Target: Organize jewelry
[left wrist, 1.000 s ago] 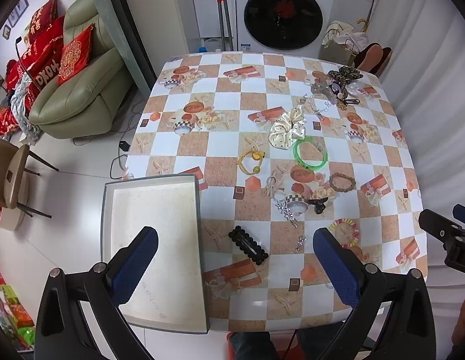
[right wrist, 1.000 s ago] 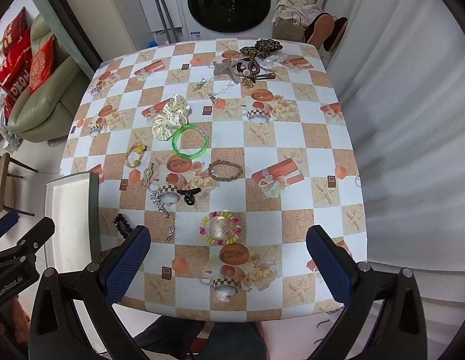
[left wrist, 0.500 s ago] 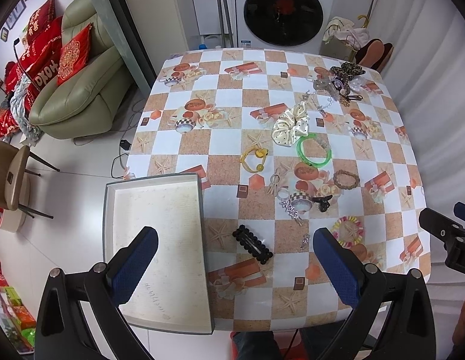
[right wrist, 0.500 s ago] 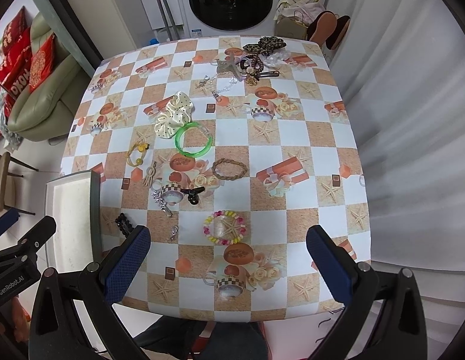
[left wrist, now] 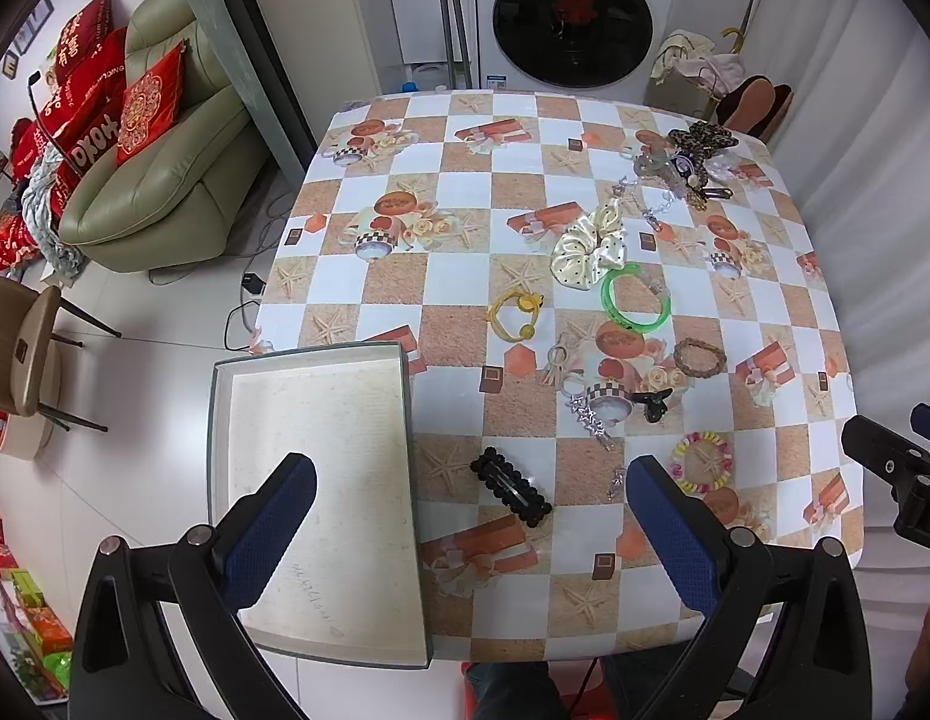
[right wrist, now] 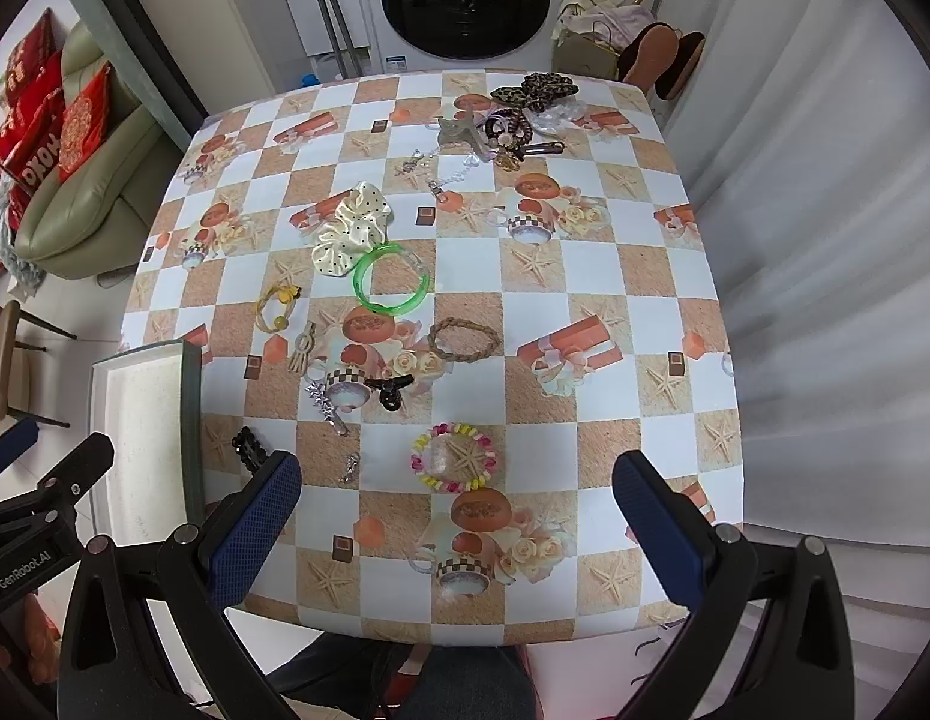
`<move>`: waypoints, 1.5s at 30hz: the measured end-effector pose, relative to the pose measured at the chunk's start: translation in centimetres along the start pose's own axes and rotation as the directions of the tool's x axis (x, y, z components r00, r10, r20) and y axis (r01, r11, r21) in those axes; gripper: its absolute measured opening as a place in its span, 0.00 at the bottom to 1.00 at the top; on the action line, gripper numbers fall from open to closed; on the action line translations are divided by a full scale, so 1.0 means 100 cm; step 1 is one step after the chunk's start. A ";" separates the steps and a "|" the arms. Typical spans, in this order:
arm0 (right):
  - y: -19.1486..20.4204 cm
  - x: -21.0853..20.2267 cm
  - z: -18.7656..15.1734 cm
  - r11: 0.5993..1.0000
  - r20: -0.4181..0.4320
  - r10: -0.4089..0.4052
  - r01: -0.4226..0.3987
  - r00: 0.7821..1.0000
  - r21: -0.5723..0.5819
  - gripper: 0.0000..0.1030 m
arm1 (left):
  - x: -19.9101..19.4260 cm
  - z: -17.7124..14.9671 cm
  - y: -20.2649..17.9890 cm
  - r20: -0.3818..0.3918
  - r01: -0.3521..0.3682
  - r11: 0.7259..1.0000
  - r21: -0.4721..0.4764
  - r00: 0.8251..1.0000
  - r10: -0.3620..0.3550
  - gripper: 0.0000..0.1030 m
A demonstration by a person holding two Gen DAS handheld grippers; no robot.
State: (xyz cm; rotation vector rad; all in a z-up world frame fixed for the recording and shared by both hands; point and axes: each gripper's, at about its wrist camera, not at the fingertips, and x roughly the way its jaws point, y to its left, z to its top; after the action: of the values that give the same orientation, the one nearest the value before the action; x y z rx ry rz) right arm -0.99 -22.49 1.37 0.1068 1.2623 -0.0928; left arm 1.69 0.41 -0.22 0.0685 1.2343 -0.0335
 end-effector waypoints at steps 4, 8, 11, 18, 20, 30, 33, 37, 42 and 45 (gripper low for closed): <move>0.001 0.001 0.000 1.000 -0.001 0.000 0.000 1.000 0.002 1.00 | 0.000 0.000 0.000 0.001 0.000 1.000 0.000 1.000 0.000 1.00; 0.001 0.002 -0.001 1.000 -0.002 0.000 0.000 1.000 0.002 1.00 | 0.001 0.000 0.001 0.000 -0.001 1.000 0.000 1.000 0.001 1.00; 0.001 0.001 0.000 1.000 -0.001 -0.001 0.001 1.000 0.001 1.00 | 0.001 0.000 0.001 0.000 0.000 1.000 0.001 1.000 0.000 1.00; 0.001 0.001 0.001 1.000 -0.003 0.000 0.000 1.000 0.002 1.00 | 0.000 0.000 0.001 -0.001 -0.001 1.000 0.001 1.000 0.001 1.00; 0.002 0.002 0.001 1.000 -0.003 0.001 -0.001 1.000 0.001 1.00 | 0.000 0.001 0.000 -0.001 -0.001 1.000 0.001 1.000 0.001 1.00; 0.001 0.001 0.001 1.000 -0.005 0.000 0.000 1.000 0.002 1.00 | 0.000 0.001 0.000 -0.003 -0.001 1.000 0.002 1.000 0.001 1.00; 0.001 0.002 0.001 1.000 -0.005 0.001 -0.001 1.000 0.002 1.00 | 0.000 0.001 0.000 -0.003 -0.001 1.000 0.001 1.000 0.001 1.00; 0.001 0.003 0.001 1.000 -0.006 0.001 -0.001 1.000 0.002 1.00 | 0.000 0.001 0.000 -0.003 -0.002 1.000 0.002 1.000 0.002 1.00; 0.001 0.003 0.001 1.000 -0.006 0.001 -0.001 1.000 0.001 1.00 | 0.000 0.002 0.000 -0.004 -0.001 1.000 0.003 1.000 0.001 1.00; 0.001 0.003 0.001 1.000 -0.007 0.001 -0.001 1.000 0.002 1.00 | 0.000 0.002 0.000 -0.004 -0.001 1.000 0.003 1.000 0.001 1.00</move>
State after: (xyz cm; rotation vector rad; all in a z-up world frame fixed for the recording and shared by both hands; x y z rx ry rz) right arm -0.77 -22.39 1.08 0.1095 1.2691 -0.0926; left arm 1.89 0.38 -0.14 0.0719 1.2387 -0.0341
